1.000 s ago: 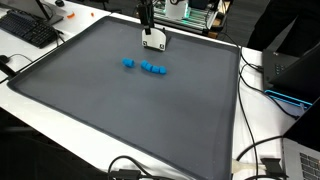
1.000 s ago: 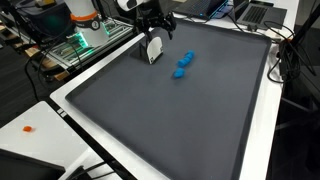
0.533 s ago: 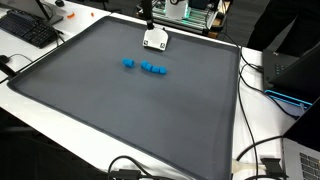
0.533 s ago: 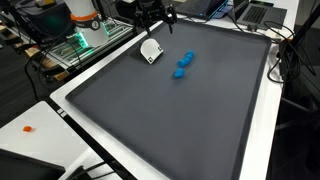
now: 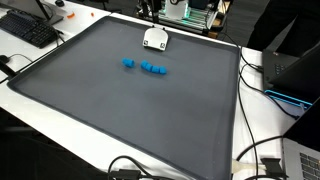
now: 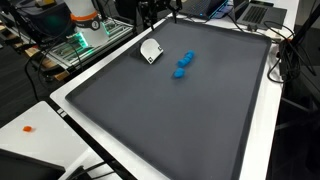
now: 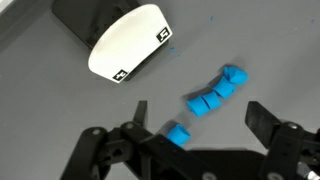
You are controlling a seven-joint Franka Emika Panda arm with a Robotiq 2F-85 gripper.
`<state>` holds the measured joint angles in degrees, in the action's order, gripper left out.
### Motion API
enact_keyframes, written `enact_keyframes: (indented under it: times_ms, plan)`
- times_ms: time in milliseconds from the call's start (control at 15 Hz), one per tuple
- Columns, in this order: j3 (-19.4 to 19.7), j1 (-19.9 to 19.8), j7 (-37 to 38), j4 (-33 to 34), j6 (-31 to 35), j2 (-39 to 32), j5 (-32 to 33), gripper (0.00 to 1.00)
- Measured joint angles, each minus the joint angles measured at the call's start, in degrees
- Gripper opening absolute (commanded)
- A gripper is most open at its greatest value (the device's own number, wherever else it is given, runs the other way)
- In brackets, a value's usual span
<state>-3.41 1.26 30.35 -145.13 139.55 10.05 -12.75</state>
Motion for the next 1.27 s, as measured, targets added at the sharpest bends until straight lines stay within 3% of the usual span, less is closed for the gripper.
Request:
enact_keyframes:
  times_ms: [800, 1267]
  plan:
    - [-1.34, 3.01, -28.35, 3.06, -0.12, 0.00, 2.83, 1.00]
    - [-1.32, 3.32, -34.95, 3.49, 1.11, 0.00, 2.83, 1.00]
